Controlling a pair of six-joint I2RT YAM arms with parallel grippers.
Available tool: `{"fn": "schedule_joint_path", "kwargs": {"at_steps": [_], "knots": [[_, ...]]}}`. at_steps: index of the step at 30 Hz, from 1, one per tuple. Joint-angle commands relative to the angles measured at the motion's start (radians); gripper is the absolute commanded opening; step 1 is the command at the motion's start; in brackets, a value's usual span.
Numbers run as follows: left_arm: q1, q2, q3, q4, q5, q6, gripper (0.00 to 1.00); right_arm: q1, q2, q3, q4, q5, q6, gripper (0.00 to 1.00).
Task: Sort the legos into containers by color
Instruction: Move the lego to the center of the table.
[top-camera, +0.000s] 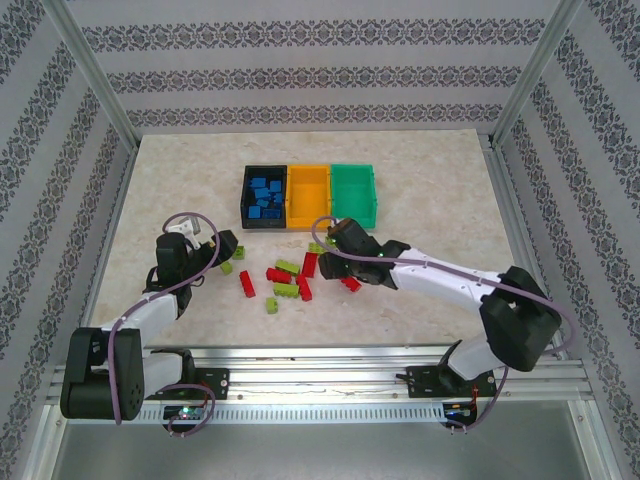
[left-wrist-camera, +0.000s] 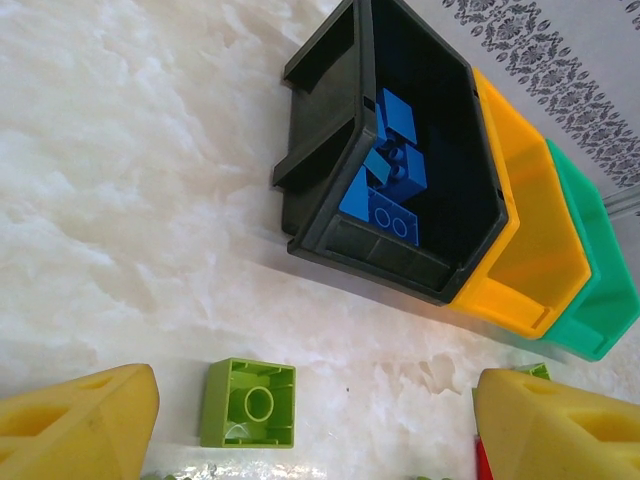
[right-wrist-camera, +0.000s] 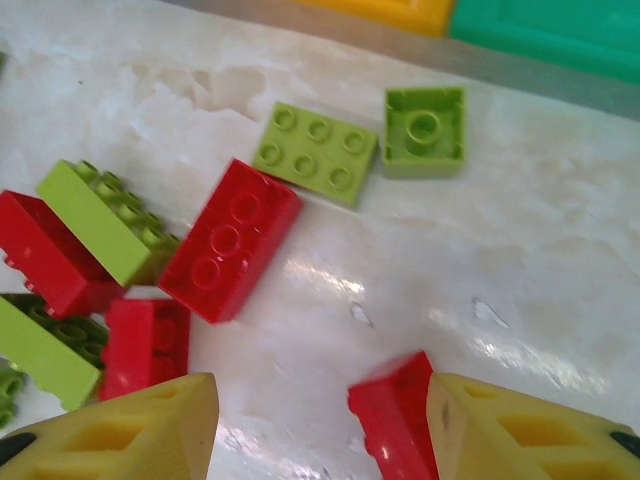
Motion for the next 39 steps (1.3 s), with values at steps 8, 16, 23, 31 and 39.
{"fn": "schedule_joint_path", "kwargs": {"at_steps": [8,16,23,31,39], "knots": [[0.015,0.037,0.0,0.043,0.004,0.004,0.83,-0.121,-0.161,-0.154,-0.053,-0.009,0.024,0.6],[0.015,0.082,0.008,0.068,0.033,-0.01,0.87,-0.145,-0.145,-0.174,-0.057,-0.032,0.011,0.61],[0.015,0.075,0.009,0.067,0.035,-0.01,0.88,-0.136,-0.069,-0.145,-0.022,-0.088,0.018,0.61],[0.015,0.065,0.008,0.058,0.029,-0.005,0.88,-0.086,0.084,-0.068,-0.04,-0.098,-0.003,0.59],[0.015,0.073,0.01,0.061,0.033,-0.007,0.88,-0.032,0.164,-0.01,-0.029,-0.122,-0.007,0.59]]}}
